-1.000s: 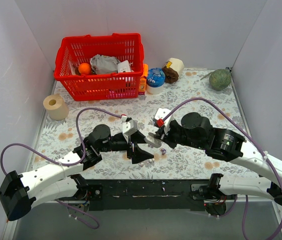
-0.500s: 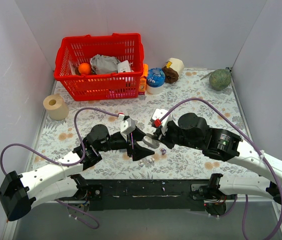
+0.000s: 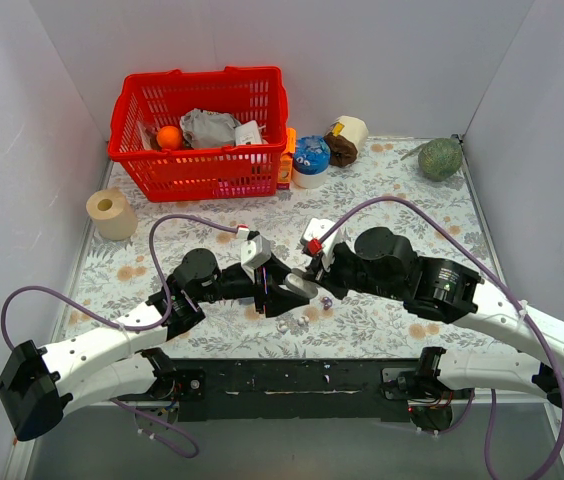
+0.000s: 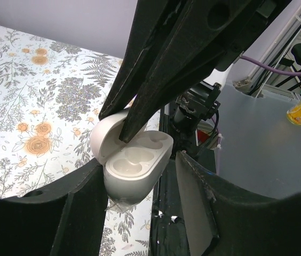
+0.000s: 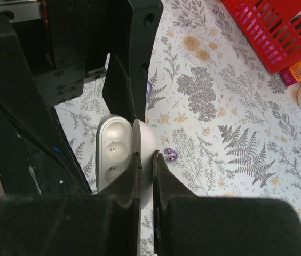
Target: Insert the wireless bluetooth earbuds into the charging case
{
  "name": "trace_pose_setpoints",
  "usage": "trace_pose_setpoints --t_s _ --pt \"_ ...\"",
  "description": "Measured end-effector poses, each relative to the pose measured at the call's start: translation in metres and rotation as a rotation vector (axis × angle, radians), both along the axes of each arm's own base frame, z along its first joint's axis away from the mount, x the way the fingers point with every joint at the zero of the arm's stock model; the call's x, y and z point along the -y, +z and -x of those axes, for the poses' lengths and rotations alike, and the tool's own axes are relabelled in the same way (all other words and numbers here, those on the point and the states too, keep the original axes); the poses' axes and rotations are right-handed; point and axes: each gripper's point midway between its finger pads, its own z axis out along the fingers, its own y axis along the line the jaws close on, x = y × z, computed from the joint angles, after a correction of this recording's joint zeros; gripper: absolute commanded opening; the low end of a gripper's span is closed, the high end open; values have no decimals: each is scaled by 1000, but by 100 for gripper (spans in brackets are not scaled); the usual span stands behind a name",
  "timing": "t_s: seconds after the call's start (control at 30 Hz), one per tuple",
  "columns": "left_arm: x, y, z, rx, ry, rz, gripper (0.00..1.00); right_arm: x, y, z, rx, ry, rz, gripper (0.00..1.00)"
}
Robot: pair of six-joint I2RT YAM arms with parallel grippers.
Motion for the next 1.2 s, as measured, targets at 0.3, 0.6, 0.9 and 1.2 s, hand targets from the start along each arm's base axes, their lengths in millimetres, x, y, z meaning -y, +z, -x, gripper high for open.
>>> trace_pose_setpoints --t_s 0.3,0.6,0.9,1.2 --pt "1 -2 -1 -6 0 -6 35 0 -5 1 -3 4 11 1" --pt "1 -2 0 -20 -3 -5 0 0 -5 2 -3 7 15 1" --pt "-3 -5 -3 -23 28 9 0 -2 3 -2 -23 -47 -40 65" --pt "-25 -14 -13 -35 181 47 0 11 39 -15 -36 -212 -218 68"
